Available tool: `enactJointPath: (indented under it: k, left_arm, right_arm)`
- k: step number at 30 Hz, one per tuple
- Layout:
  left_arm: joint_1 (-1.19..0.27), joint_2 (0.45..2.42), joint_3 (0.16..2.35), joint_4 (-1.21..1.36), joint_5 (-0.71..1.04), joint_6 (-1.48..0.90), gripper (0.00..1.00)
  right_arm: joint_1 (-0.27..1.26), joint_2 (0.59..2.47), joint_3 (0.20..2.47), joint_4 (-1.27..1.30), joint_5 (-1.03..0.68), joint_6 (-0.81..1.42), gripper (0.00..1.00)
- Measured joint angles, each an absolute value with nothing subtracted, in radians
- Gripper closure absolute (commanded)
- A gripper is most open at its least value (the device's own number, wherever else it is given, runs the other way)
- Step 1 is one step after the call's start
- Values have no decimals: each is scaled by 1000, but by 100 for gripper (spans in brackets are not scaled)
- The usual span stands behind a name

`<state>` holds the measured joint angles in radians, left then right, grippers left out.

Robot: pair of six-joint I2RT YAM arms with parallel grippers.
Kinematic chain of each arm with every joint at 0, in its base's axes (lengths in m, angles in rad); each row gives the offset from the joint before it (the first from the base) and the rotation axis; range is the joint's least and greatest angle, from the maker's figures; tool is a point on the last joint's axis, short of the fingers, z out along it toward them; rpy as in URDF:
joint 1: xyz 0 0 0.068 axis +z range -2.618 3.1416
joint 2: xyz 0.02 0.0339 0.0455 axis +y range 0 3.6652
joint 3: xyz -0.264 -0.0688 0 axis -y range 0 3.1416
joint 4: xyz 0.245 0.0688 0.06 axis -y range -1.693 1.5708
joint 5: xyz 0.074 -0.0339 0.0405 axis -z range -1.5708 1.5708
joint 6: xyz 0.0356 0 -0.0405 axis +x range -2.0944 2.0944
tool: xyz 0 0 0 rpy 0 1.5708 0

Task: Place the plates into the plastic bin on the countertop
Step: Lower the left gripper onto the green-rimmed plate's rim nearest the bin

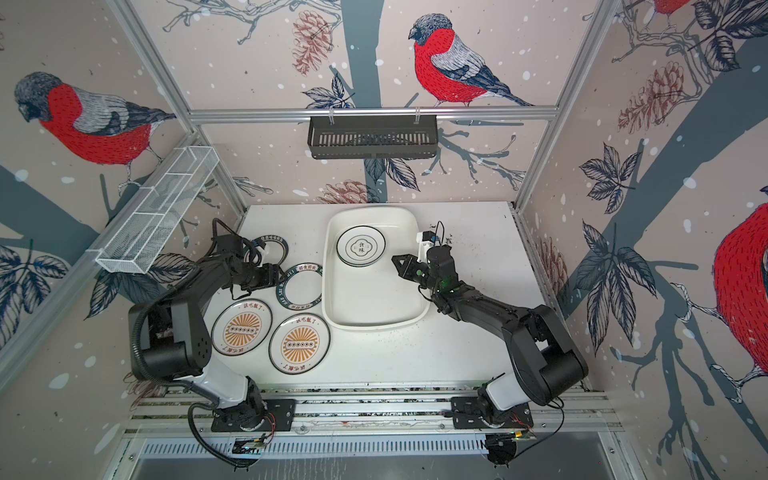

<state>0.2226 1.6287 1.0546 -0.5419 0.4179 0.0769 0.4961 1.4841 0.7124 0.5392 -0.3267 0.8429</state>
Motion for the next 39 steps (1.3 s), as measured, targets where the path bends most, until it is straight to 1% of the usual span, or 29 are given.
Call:
enactJointPath:
  k: [6,16,21,23,25,39]
  left_arm:
    - [236,1633,1037,-533,411,78,31]
    - [249,1691,1016,-503,423,86,35]
    - [253,1717,1018,-490,449,105,38]
    - [253,1734,1020,-488,469,112,41]
    - [253,1750,1023,-488,478,117,42]
    - [253,1768,1027,-483,544,150,47]
  right_arm:
    - [496,1485,709,542,-327,848,81]
    - [496,1502,699,563,-334,868,81]
    - [496,1509,699,578,-334,870,82]
    - [496,1515,699,583,-334,877,82]
    - [496,1519,699,583,-334,889,82]
    - [496,1545,701,592,-342,905,83]
